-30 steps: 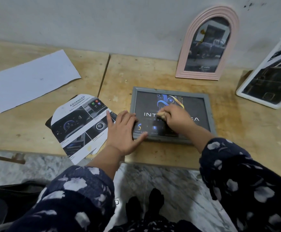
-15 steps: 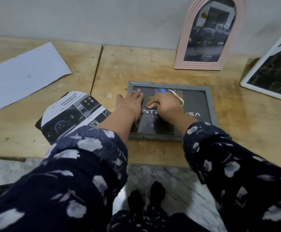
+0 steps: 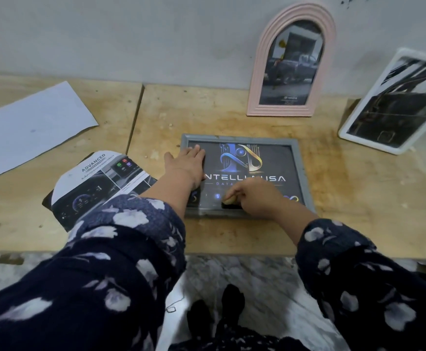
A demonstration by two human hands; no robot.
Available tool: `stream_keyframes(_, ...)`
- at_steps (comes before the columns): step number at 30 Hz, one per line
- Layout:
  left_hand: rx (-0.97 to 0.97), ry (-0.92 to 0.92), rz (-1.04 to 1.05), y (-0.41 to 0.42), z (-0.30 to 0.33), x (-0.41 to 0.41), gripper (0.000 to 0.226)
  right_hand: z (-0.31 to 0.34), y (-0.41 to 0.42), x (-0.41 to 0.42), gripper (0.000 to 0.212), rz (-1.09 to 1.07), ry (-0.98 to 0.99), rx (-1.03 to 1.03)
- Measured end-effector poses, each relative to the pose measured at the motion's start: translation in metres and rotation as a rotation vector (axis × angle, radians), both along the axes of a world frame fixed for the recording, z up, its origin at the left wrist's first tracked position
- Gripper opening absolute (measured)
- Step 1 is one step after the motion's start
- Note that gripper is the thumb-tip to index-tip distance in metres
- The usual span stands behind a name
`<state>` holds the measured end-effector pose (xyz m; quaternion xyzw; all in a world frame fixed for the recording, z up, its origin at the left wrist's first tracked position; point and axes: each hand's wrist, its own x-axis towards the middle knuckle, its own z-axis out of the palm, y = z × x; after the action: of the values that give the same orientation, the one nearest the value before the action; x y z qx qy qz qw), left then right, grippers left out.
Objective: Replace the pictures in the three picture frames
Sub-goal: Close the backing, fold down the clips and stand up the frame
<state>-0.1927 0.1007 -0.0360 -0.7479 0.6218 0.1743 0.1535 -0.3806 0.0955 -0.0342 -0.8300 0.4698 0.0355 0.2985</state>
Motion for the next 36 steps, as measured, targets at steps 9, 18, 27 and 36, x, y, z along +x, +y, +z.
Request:
stream_keyframes(9,0.092,-0.047,0.002,-0.004,0.002,-0.019,0.072,-0.002,-0.083,0.036,0.036,-0.217,-0.031,-0.209)
stream_keyframes(18,0.106,-0.072,0.02,-0.007,0.003,-0.023,0.076,-0.028,-0.041,0.009,0.031,-0.072,-0.143,-0.198)
stream_keyframes(27,0.09,-0.011,0.041,-0.004,0.003,-0.022,0.074,-0.031,0.003,-0.022,0.047,0.043,-0.131,-0.168)
stream_keyframes(36,0.032,0.016,0.028,-0.01,0.011,-0.031,0.096,0.015,-0.043,-0.049,0.042,-0.182,-0.026,-0.087)
